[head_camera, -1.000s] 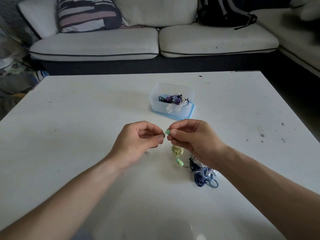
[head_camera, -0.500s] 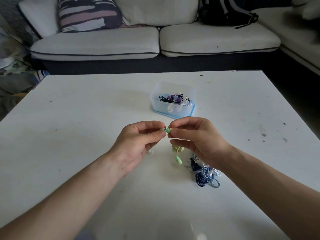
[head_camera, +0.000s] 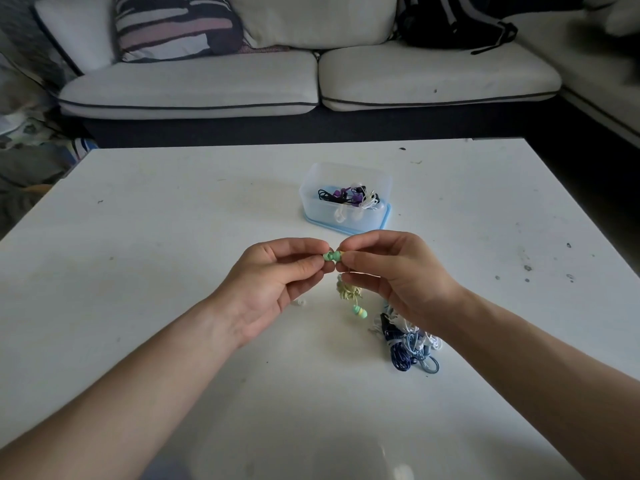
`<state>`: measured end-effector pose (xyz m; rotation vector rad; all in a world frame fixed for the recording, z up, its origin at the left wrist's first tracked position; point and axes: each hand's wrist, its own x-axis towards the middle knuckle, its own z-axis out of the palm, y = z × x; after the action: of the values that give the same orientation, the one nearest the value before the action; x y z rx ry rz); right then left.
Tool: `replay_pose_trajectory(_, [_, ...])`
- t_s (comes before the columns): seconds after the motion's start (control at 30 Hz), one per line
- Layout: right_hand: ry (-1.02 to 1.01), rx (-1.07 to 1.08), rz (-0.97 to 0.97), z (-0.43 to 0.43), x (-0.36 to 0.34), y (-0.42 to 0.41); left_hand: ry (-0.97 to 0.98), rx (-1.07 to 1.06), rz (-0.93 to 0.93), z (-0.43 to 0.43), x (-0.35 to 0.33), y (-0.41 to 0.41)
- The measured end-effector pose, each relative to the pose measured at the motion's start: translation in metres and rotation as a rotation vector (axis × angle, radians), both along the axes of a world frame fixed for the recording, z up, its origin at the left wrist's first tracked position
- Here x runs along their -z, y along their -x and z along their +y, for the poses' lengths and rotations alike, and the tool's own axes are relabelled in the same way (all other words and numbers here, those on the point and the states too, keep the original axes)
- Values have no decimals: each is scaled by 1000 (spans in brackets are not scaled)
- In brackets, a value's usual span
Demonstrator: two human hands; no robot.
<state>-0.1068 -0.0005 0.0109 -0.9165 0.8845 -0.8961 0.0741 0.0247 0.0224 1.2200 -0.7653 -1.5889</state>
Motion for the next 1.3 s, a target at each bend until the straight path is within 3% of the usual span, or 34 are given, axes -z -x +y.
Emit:
replay_pose_trajectory(0.6, [52,-130,90,-3,-1,7,80,194,-195,-3,4,-9])
replay_pose_trajectory(1.13, [146,-104,213,0,-1,6,57,182,-208,-4,11,-6])
replay_pose_trajectory(1.3, [91,-120,156,-2,-2,7,52,186,-188,-4,9,-5])
